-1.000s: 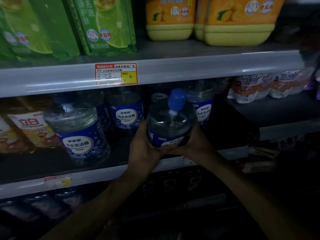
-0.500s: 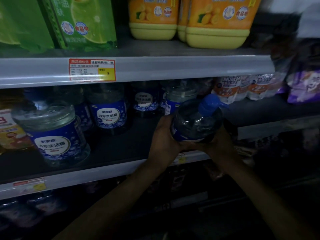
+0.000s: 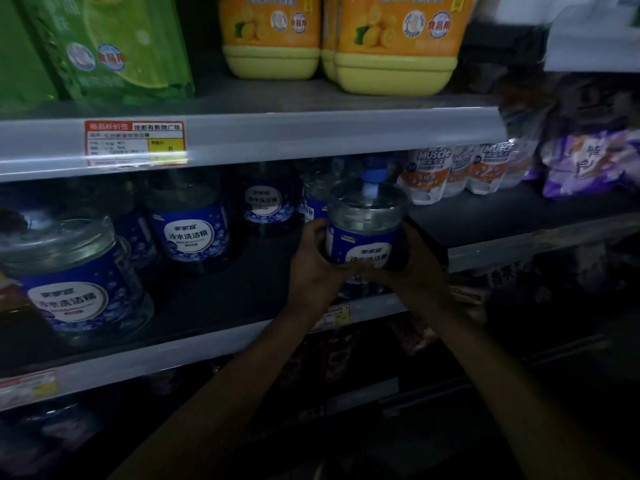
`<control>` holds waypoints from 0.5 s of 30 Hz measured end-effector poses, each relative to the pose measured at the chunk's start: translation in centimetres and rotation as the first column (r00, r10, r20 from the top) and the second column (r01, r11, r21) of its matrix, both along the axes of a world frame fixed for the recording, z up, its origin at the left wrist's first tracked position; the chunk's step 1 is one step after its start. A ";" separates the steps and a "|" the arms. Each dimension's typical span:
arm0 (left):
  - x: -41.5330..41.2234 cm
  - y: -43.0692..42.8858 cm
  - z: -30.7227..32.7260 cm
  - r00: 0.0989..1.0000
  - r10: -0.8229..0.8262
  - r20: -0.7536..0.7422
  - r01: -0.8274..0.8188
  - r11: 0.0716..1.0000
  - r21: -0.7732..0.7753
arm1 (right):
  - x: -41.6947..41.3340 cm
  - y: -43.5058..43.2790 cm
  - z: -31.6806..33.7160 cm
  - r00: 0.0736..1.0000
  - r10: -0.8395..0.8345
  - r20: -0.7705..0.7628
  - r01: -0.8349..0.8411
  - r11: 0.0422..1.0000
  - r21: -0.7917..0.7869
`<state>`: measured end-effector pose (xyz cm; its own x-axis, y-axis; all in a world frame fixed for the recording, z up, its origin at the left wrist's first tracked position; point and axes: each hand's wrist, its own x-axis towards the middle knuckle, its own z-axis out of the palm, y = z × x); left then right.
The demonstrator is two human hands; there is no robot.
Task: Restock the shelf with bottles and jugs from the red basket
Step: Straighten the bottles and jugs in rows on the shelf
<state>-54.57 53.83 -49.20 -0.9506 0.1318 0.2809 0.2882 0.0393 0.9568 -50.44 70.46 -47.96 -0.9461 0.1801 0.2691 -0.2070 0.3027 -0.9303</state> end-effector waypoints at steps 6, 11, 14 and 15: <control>0.2 -1.0 -0.7 1.000 -0.026 -0.013 0.025 0.999 -0.025 | 0.6 -0.5 0.3 0.996 -0.081 0.045 0.078 0.995 0.067; 0.6 -4.0 -0.8 0.998 0.056 -0.022 -0.058 0.990 -0.127 | 2.2 -1.7 0.4 0.956 -0.284 0.071 0.266 0.944 0.193; 0.4 -6.1 -1.1 0.986 0.165 -0.018 -0.165 0.964 -0.207 | 2.8 -2.8 1.0 0.956 -0.288 0.065 0.264 0.933 0.244; 0.2 -6.7 -1.3 0.979 0.203 -0.020 -0.202 0.950 -0.239 | 2.8 -3.3 1.2 0.962 -0.267 0.050 0.248 0.938 0.244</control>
